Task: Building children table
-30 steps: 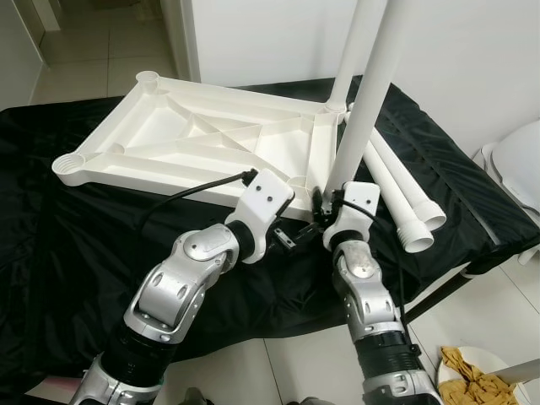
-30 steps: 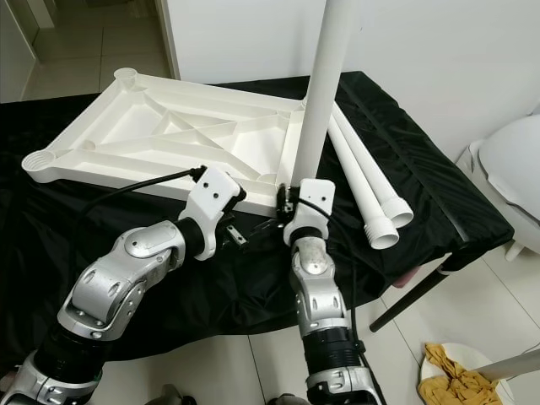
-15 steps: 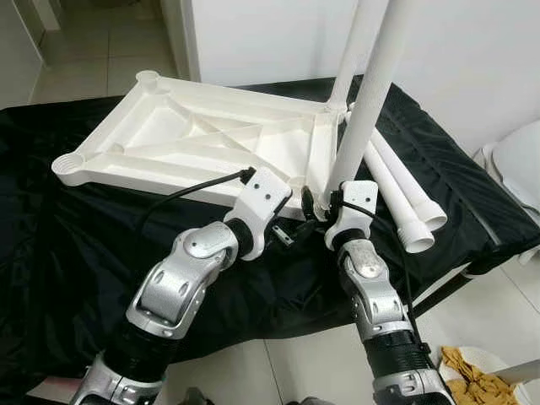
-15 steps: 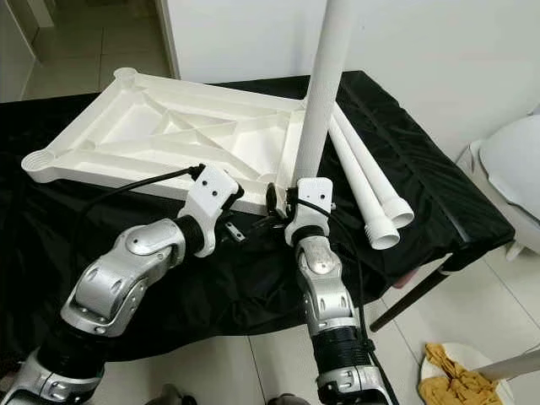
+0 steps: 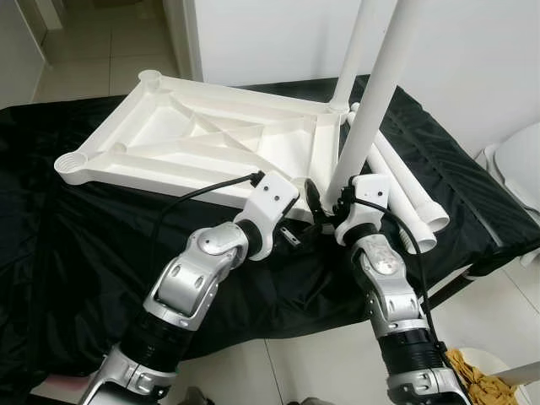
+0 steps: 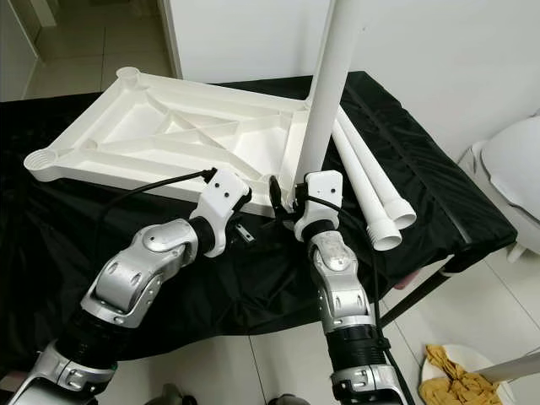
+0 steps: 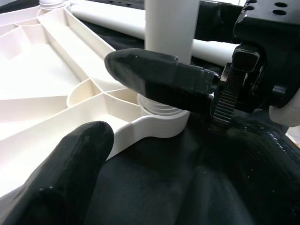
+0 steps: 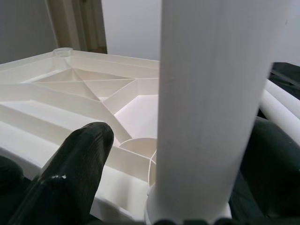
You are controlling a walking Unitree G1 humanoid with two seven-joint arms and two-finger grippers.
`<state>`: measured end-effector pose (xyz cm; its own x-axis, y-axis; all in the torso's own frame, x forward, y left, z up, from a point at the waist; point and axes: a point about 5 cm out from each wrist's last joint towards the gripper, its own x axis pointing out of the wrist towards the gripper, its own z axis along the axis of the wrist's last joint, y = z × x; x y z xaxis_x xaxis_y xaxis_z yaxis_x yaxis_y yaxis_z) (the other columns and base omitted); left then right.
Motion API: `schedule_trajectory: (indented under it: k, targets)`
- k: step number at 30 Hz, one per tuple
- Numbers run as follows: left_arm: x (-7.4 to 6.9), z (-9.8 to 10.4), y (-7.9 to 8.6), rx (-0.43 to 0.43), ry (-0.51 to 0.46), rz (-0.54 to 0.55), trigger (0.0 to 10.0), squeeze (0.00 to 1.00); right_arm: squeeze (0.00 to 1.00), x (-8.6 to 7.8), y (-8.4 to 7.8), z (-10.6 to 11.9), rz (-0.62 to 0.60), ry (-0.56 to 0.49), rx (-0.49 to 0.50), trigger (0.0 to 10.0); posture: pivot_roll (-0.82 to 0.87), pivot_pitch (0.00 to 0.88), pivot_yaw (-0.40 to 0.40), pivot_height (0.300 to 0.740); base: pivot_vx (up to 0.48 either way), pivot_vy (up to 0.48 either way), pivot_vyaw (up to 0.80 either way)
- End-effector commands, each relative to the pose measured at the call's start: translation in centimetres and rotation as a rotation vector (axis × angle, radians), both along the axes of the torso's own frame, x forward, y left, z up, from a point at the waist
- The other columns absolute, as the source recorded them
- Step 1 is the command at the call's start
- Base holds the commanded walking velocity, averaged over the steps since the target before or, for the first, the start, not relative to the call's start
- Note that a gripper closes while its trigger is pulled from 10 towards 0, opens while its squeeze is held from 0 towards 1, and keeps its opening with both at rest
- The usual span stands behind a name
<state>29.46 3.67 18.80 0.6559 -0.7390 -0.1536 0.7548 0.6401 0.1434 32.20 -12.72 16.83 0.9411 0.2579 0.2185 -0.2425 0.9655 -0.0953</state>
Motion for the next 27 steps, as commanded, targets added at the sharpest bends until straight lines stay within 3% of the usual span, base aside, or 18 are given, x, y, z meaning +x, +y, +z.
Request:
schedule_trajectory:
  k: [1, 6, 9, 15, 20, 26, 27]
  targets:
    - [0.5, 0.4, 0.3, 0.004, -0.027, 0.05, 10.0, 0.0, 0.0, -0.3, 0.4, -0.2, 0.034, 0.005, 0.001, 10.0, -0.07, 0.04, -0.016, 0.74, 0.0, 0.0, 0.0]
    - [0.6, 0.4, 0.1, 0.0, -0.031, 0.044, 10.0, 0.0, 0.0, 0.0, -0.3, 0.3, 0.094, -0.01, 0.002, 10.0, -0.07, 0.039, -0.015, 0.74, 0.0, 0.0, 0.0]
    - [0.3, 0.4, -0.1, -0.007, -0.03, 0.034, 10.0, 0.0, 0.0, 1.0, -2.0, 0.5, 0.158, 0.009, -0.036, 10.0, -0.06, 0.033, -0.021, 0.74, 0.0, 0.0, 0.0]
    - [-0.5, 0.3, -0.1, -0.013, -0.023, 0.022, 10.0, 0.0, 0.0, 2.4, -3.3, 0.5, 0.238, 0.029, -0.067, 10.0, -0.04, 0.028, -0.031, 0.74, 0.0, 0.0, 0.0]
    - [-0.7, 0.2, 0.0, -0.01, -0.021, 0.022, 10.0, 0.0, 0.0, 2.8, -3.6, 0.5, 0.268, 0.049, -0.069, 10.0, -0.03, 0.029, -0.033, 0.74, 0.0, 0.0, 0.0]
    - [-0.9, 0.3, 0.3, -0.007, -0.023, 0.026, 10.0, 0.0, 0.0, 3.4, -4.0, 0.2, 0.405, 0.1, -0.079, 10.0, -0.02, 0.03, -0.036, 0.74, 0.0, 0.0, 0.0]
    - [-1.0, 0.3, 0.3, -0.008, -0.024, 0.027, 10.0, 0.0, 0.0, 3.5, -4.1, 0.2, 0.424, 0.108, -0.083, 5.6, -0.02, 0.03, -0.036, 0.74, 0.0, 0.0, 0.0]
